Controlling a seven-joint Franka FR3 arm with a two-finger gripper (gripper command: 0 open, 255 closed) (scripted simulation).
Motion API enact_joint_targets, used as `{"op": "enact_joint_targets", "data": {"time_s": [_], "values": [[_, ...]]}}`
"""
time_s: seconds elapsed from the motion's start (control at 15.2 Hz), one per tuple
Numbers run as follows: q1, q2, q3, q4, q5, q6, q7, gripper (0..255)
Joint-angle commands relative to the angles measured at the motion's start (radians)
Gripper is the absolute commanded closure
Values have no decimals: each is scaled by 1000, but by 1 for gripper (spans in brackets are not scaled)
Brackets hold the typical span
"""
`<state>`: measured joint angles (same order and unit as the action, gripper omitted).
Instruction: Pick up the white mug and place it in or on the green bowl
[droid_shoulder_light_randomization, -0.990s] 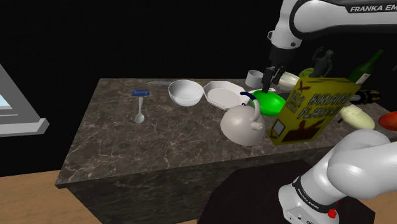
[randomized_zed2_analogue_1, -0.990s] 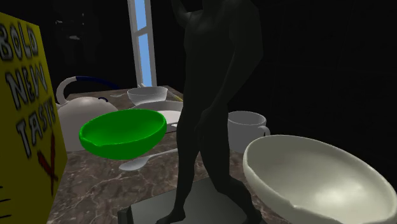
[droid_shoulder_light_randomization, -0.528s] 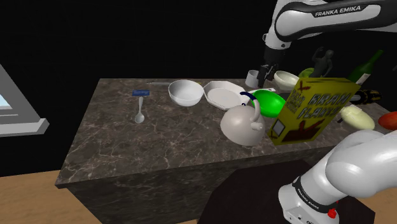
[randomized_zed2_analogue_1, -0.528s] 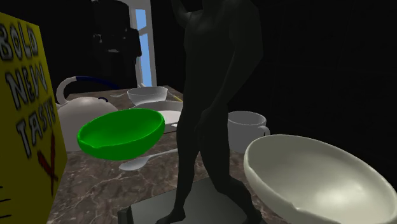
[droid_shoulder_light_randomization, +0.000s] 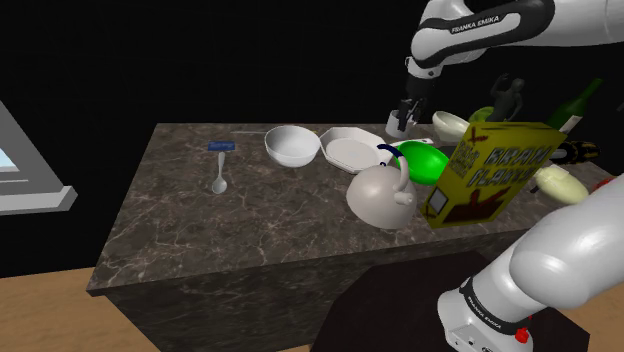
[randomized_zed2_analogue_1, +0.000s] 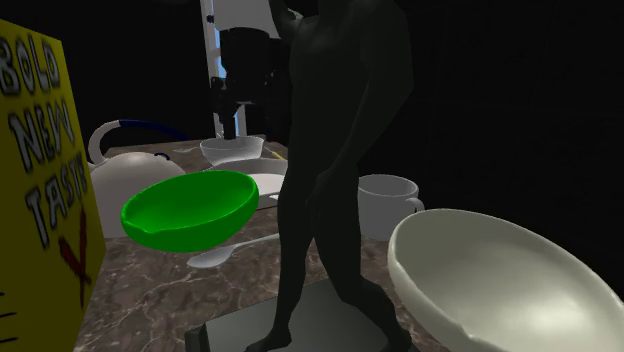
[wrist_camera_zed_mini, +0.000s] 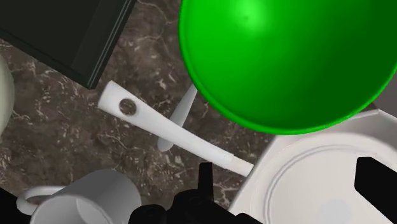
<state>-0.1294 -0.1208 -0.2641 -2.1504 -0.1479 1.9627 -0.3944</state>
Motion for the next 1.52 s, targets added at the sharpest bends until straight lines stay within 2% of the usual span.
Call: {"op": "enact_joint_targets", "data": {"time_s": [0.0, 0.46, 0.86, 1.45], "values": [[-10, 76, -18, 59, 16, 21, -34, 0], [-67, 340, -56, 300, 97, 51, -155, 0], [-141, 571, -57, 561, 171, 23, -237, 0], [-150, 604, -52, 506, 180, 110, -242, 0]]}}
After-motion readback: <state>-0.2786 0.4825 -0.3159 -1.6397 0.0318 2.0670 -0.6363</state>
